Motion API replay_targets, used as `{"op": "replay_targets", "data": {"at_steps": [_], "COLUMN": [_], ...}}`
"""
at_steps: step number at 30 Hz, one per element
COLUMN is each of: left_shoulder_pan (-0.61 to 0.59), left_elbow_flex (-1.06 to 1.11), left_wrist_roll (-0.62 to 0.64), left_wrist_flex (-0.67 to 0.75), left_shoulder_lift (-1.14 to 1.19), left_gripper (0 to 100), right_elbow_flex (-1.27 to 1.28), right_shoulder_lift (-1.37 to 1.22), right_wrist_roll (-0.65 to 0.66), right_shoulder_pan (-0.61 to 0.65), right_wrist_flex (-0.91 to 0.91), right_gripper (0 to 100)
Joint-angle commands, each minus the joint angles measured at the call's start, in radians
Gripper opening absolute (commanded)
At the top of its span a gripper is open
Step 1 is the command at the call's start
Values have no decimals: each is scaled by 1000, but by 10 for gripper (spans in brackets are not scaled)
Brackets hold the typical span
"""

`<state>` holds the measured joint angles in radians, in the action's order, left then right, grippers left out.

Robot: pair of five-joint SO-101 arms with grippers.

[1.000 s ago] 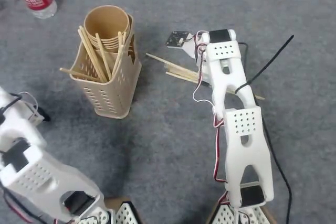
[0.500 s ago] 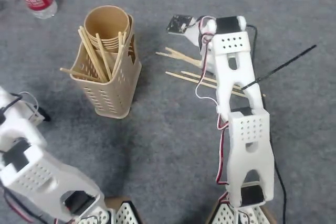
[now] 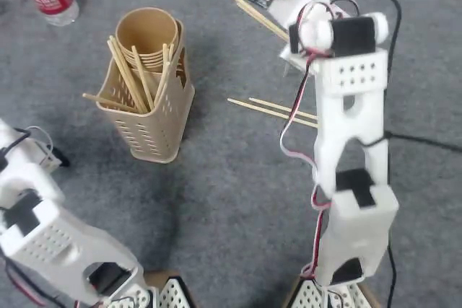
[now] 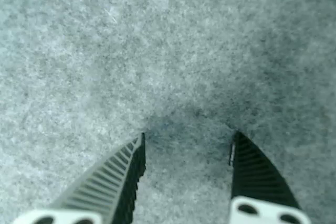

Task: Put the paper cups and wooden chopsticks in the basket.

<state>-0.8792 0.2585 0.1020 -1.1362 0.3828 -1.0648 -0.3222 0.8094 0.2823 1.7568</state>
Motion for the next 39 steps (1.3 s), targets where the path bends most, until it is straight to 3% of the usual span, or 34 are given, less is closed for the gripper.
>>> {"op": "replay_targets", "data": {"at_steps": [1, 6, 15, 22, 27, 39], "left_shoulder_pan": [14, 14, 14, 15, 14, 14], "left_elbow_flex": [16, 16, 16, 16, 16, 16], "left_wrist_roll": [0, 0, 0, 2, 2, 2], "left_wrist_flex": [0, 0, 0, 0, 0, 2], "left_shoulder_lift": [9, 9, 11, 9, 9, 11], "left_gripper": [272, 272, 272, 272, 272, 272], "right_elbow_flex": [-15, -20, -2, 0, 25, 44], "right_shoulder_lift": [162, 248, 171, 110, 53, -79], "right_wrist_roll": [-64, -167, -396, -609, -856, -954], "right_shoulder_pan": [90, 254, 452, 608, 616, 564], "right_wrist_flex": [31, -39, -558, -802, -839, -676], "right_gripper": [7, 7, 7, 6, 6, 6]}}
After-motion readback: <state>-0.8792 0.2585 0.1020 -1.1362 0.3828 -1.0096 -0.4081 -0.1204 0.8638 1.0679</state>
